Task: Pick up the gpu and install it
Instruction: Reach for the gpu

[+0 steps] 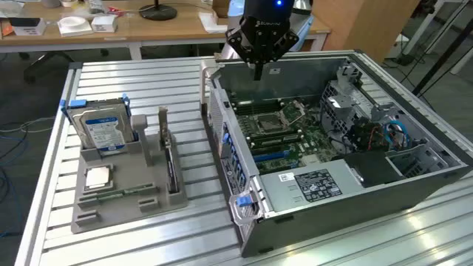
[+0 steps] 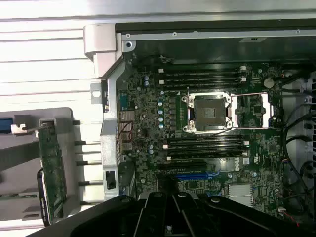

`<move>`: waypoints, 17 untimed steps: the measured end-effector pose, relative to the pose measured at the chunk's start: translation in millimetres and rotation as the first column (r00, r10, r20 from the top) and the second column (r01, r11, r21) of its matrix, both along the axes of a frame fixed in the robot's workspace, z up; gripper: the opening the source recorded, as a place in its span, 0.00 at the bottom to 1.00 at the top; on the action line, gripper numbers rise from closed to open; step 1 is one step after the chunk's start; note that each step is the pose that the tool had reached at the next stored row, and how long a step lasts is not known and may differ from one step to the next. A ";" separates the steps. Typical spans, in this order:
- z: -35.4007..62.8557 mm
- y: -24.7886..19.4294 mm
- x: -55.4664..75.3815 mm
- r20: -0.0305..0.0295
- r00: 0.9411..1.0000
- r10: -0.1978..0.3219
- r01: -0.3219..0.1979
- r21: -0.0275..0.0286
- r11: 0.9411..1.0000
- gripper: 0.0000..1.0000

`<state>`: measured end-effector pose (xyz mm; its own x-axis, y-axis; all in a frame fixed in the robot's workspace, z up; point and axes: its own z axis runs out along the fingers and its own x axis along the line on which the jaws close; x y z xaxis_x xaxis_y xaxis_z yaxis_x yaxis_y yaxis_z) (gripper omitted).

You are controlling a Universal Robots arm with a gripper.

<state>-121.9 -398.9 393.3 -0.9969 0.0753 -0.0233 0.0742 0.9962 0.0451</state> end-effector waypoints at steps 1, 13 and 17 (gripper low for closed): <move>0.0 0.0 0.0 0.000 1.000 0.000 0.000 0.000 1.000 0.11; 0.0 0.0 0.0 -0.001 1.000 0.000 0.000 0.000 1.000 0.11; -0.1 0.0 -1.5 0.000 1.000 0.000 0.000 0.000 1.000 0.11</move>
<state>-123.3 -398.8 393.2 -0.9969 0.0753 -0.0229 0.0742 0.9962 0.0449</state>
